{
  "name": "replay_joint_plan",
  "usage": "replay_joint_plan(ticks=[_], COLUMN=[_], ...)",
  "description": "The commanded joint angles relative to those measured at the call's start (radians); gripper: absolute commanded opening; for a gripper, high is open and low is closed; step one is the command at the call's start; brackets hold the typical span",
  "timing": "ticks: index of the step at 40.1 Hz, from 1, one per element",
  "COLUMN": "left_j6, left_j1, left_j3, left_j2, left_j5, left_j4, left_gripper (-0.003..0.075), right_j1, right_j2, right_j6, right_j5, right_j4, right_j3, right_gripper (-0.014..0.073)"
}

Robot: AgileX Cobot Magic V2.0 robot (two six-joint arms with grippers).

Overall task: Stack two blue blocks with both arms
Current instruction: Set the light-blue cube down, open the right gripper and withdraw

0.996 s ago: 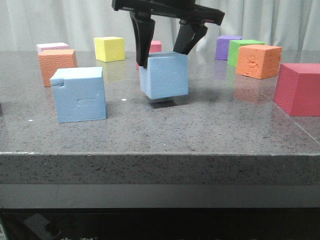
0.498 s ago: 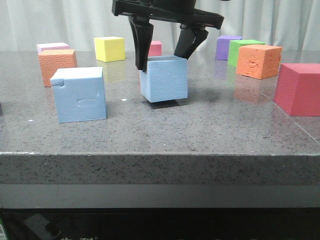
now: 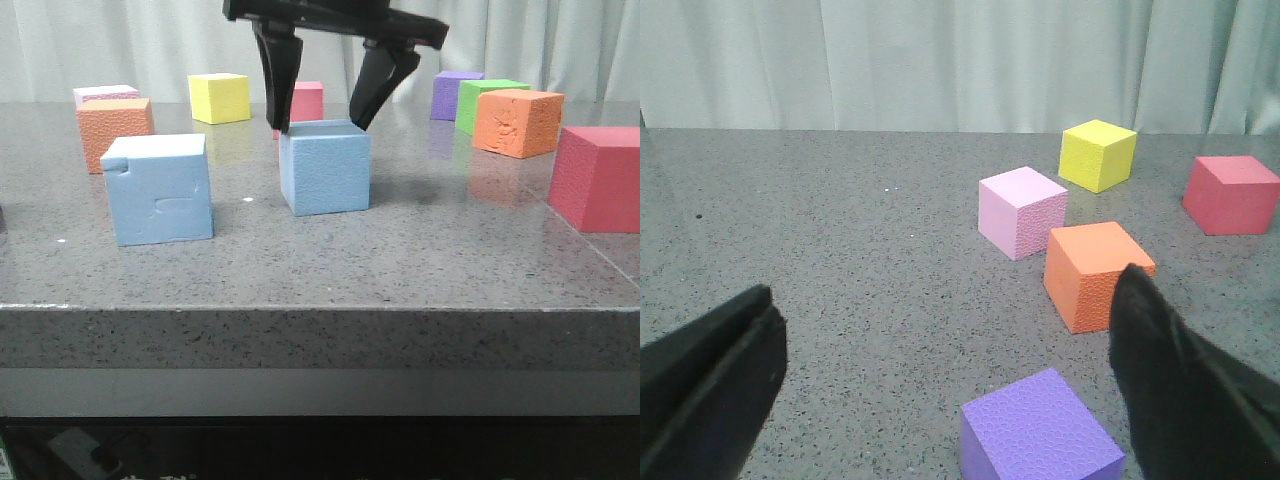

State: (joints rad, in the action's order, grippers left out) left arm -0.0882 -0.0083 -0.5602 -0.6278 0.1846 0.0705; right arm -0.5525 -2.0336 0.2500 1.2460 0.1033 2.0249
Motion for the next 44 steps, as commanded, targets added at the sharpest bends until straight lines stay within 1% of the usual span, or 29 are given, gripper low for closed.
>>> replay_joint_plan(ticks=[1, 11, 14, 17, 20, 26, 31, 32, 38, 44], left_j6=[0.008, 0.008, 0.008, 0.008, 0.008, 0.008, 0.008, 0.008, 0.008, 0.008], left_j1=[-0.005, -0.005, -0.005, -0.005, -0.005, -0.005, -0.005, -0.005, -0.005, -0.005], left_j3=[-0.035, -0.035, -0.035, -0.035, -0.035, -0.035, -0.035, -0.035, -0.035, -0.035], left_j2=[-0.005, -0.005, -0.005, -0.005, -0.005, -0.005, -0.005, -0.005, -0.005, -0.005], left_j5=[-0.085, -0.085, -0.085, -0.085, -0.085, -0.085, -0.085, -0.085, -0.085, -0.085], left_j4=[0.006, 0.006, 0.006, 0.006, 0.006, 0.006, 0.006, 0.006, 0.006, 0.006], left_gripper=[0.0638, 0.0638, 0.0638, 0.0638, 0.0638, 0.0638, 0.0638, 0.0638, 0.0638, 0.0638], right_j1=[0.003, 0.003, 0.003, 0.003, 0.003, 0.003, 0.005, 0.007, 0.024, 0.087], right_j2=[0.104, 0.144, 0.144, 0.144, 0.145, 0.151, 0.173, 0.183, 0.238, 0.324], right_j6=[-0.002, -0.007, -0.008, -0.008, -0.008, -0.008, -0.008, -0.008, -0.032, -0.044], right_j5=[-0.014, -0.038, -0.038, -0.034, -0.033, -0.025, -0.006, -0.001, 0.025, 0.027], right_j4=[-0.019, -0.039, -0.039, -0.039, -0.039, -0.039, -0.039, -0.039, -0.04, -0.041], right_j3=[0.042, 0.042, 0.042, 0.042, 0.042, 0.042, 0.042, 0.042, 0.037, -0.015], right_gripper=[0.0553, 0.0541, 0.0487, 0.0372, 0.0231, 0.0008, -0.0107, -0.0116, -0.0103, -0.0103])
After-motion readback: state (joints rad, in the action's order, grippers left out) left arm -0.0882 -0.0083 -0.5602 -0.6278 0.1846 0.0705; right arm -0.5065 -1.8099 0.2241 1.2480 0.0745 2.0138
